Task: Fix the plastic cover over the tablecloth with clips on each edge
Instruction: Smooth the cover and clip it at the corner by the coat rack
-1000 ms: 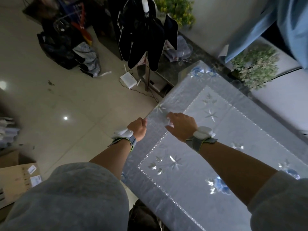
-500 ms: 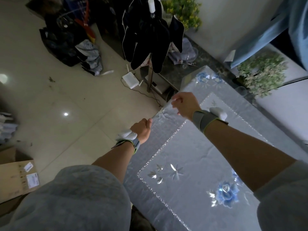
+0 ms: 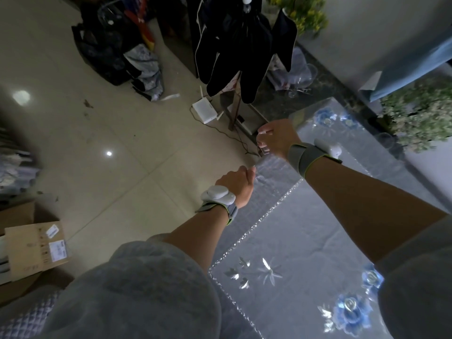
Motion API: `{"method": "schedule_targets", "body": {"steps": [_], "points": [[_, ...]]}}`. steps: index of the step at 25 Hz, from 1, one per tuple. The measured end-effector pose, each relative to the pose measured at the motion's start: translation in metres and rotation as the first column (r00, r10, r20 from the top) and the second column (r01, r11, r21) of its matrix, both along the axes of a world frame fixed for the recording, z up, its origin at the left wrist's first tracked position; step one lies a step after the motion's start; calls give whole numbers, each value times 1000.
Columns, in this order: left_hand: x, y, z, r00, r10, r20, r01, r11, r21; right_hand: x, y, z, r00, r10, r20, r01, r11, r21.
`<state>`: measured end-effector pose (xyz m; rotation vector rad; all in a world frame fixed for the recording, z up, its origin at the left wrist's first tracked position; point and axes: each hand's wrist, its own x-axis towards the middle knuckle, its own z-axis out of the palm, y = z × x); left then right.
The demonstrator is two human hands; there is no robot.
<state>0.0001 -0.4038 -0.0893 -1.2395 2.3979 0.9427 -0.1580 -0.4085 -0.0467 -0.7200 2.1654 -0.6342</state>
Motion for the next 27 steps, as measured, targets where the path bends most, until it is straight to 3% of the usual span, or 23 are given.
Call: {"method": "schedule_targets", "body": {"steps": [4,9,13,21,27], "points": [[1,6,-1,999,-51,13,53,985,-164,3,-10,-14,930,318,-185,-299,946,123],[0,7,0,998,-52,20,55,981,-186,3,-20,-19,845,517,-138,-481,847,228],[-1,5,0,999,-40,7,40,983,-178,-4,-26,-22,849,514,-122,-472,842,260],[0,6,-2,999,-35,6,36,983,-179,-9,-31,-14,909,405,101,-417,865,278],[-1,5,-3,1000,-21,0,21,985,-170,-18,-23,-2,889,445,103,-457,864,211]]}}
